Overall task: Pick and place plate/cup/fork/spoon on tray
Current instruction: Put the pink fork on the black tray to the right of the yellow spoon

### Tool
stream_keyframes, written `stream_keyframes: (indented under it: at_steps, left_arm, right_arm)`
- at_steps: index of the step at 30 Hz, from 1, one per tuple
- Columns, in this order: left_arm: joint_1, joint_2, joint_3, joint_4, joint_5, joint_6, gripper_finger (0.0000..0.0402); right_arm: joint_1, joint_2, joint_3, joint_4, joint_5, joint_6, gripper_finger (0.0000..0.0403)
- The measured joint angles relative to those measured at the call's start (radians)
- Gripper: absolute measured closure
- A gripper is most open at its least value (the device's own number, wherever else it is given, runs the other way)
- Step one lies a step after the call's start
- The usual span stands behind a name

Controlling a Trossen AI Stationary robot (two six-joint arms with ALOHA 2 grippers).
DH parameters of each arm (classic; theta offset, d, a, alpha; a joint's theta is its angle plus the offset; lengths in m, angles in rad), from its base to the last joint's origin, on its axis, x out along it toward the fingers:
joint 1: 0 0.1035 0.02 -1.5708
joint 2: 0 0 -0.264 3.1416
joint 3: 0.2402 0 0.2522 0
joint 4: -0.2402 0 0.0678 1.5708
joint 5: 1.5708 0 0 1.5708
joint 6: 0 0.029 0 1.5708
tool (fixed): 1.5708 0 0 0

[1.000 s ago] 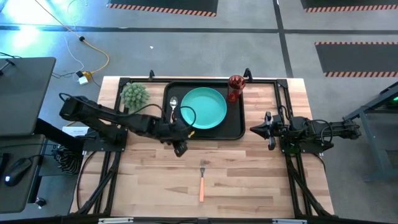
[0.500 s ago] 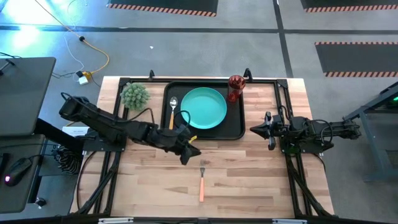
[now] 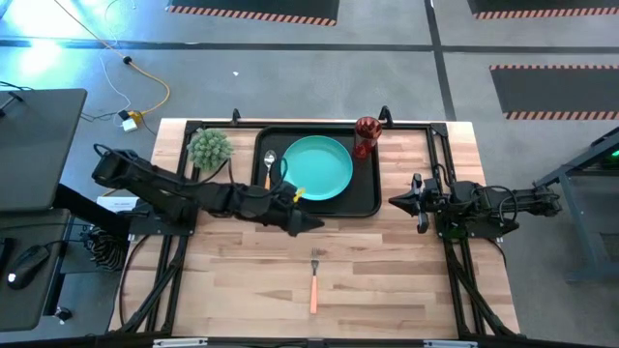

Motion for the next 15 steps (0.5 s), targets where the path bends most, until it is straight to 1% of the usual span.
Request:
stream_keyframes:
  at_steps: [2, 5, 11, 15]
  left_arm:
    - [0.011, 0.000, 0.000, 0.000, 0.000, -0.036, 0.0243]
    - [0.019, 0.000, 0.000, 0.003, -0.013, -0.044, 0.0231]
    - [0.016, 0.000, 0.000, 0.062, -0.064, -0.017, 0.0233]
    - [0.016, 0.000, 0.000, 0.060, -0.093, -0.056, 0.0237]
  right_arm:
    - [0.000, 0.000, 0.000, 0.000, 0.000, 0.000, 0.0403]
    - [0.000, 0.000, 0.000, 0.000, 0.000, 0.000, 0.0403]
    - [0.000, 0.000, 0.000, 0.000, 0.000, 0.000, 0.0403]
    - [0.000, 0.000, 0.000, 0.000, 0.000, 0.000, 0.0403]
